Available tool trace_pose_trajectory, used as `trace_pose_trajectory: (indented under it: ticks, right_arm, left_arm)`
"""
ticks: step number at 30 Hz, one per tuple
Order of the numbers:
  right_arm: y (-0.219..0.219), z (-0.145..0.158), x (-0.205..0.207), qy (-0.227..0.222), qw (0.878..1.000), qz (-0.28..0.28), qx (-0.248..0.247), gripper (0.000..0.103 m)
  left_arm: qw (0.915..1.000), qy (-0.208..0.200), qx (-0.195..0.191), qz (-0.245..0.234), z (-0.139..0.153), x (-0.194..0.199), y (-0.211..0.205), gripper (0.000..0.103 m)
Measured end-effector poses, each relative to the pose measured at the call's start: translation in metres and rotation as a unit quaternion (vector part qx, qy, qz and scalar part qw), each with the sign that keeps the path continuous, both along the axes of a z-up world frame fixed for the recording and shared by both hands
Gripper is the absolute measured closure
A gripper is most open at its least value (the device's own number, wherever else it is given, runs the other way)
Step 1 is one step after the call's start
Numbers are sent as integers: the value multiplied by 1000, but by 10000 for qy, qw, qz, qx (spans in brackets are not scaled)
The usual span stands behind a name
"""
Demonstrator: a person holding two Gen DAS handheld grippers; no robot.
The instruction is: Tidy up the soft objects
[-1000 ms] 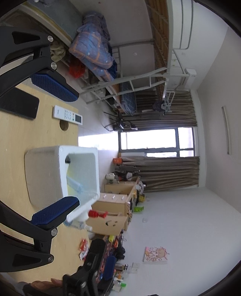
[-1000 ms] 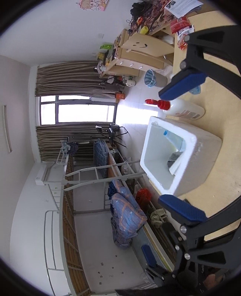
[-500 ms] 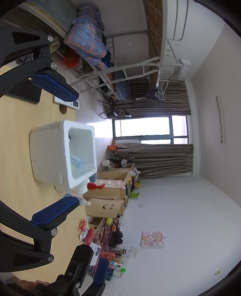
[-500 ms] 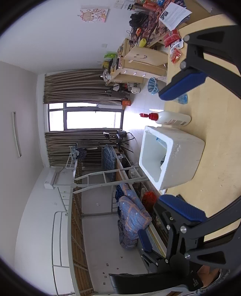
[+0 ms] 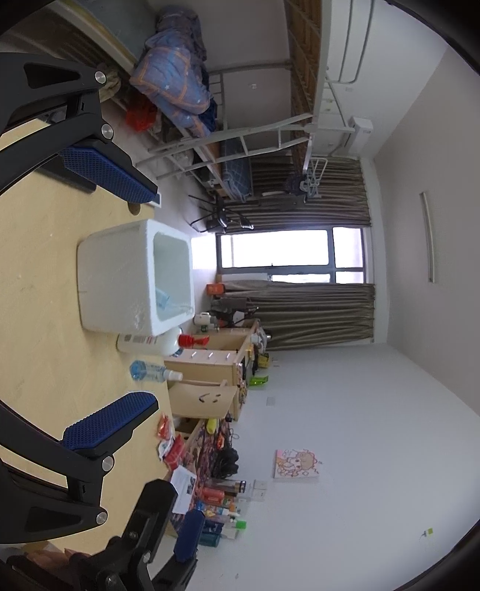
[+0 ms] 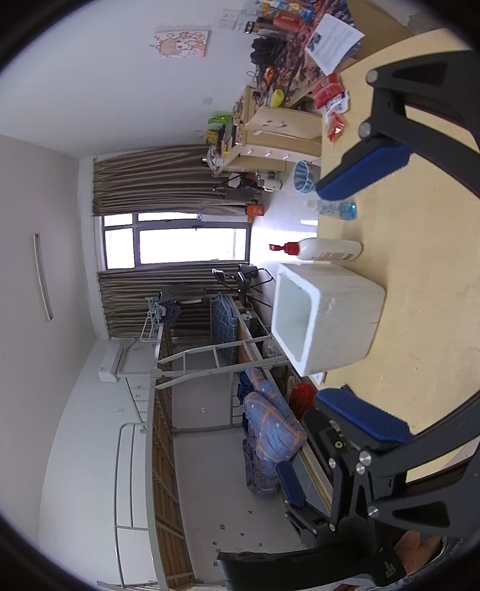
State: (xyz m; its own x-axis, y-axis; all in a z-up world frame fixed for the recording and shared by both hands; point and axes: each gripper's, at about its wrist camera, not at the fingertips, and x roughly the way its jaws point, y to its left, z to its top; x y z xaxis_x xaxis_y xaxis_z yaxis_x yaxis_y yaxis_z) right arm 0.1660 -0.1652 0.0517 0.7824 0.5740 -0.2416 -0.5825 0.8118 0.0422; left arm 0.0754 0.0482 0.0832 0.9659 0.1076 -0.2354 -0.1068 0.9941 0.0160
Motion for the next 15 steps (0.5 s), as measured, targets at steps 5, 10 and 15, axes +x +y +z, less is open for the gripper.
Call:
trace_pose_trajectory:
  ticks: [5,10,15]
  right_arm:
    - [-13,-10,-10,60,9999,-24,95,0]
    - [-21,-15,-27,-23,9999,-68,153,0]
    - [-26,-21,-47,-245,9994,-54,221,0]
  left_arm:
    - [10000,-72,31,-15,-4,-15,-14,1]
    - [9997,-236,64,18,-8,-34,-24,1]
    - [9993,-380,61,0,-13,-52,-31,1]
